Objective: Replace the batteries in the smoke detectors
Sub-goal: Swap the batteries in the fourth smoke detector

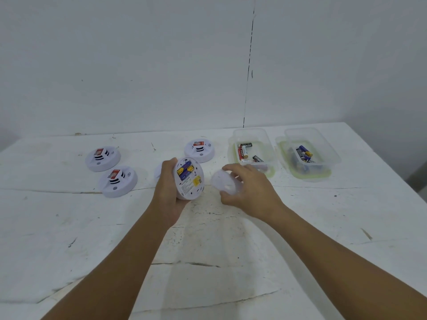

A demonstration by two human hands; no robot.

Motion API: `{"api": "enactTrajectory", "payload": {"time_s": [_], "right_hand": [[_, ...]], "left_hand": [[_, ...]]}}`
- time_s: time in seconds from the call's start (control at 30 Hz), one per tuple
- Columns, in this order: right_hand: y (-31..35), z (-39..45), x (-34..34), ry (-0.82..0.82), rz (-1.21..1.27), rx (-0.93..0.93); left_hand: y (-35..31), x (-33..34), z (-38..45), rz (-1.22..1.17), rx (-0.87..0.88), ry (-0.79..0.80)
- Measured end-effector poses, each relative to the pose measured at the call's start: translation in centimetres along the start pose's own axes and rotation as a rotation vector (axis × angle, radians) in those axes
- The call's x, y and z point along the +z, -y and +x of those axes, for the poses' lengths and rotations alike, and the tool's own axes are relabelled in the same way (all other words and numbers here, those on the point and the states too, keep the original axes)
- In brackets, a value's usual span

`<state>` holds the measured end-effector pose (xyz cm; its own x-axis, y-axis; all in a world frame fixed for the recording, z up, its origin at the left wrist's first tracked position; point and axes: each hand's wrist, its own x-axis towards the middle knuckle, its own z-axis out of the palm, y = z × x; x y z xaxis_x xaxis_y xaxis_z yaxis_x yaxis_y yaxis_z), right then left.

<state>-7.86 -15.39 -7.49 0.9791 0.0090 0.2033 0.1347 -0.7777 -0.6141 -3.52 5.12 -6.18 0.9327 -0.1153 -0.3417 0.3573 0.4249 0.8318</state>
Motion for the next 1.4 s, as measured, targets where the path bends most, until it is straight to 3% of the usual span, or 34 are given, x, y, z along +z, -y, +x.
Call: {"api": "enactTrajectory", "payload": {"time_s": [0.13,0.3,0.67,1.4], "right_hand": [[1.1,-0.2,0.3,-0.147,0.278,-0.109],[3.6,-0.6,1.6,-0.231,0.357,-0.281],[4.3,-0.7,2.2,-0.240,0.312,-0.242],[4.9,-0.6,1.9,-0.158,0.438,-0.041]], "left_hand": [[0.2,0.2,-0.2,-0.088,-0.036,0.015],[0.8,1.1,-0.9,-0.158,-0.092,0.118],[0.8,1.7,-1.4,-0.233,-0.138,0.143],[0.1,1.7,-1.5,-0.090,-0.093,0.118]]}}
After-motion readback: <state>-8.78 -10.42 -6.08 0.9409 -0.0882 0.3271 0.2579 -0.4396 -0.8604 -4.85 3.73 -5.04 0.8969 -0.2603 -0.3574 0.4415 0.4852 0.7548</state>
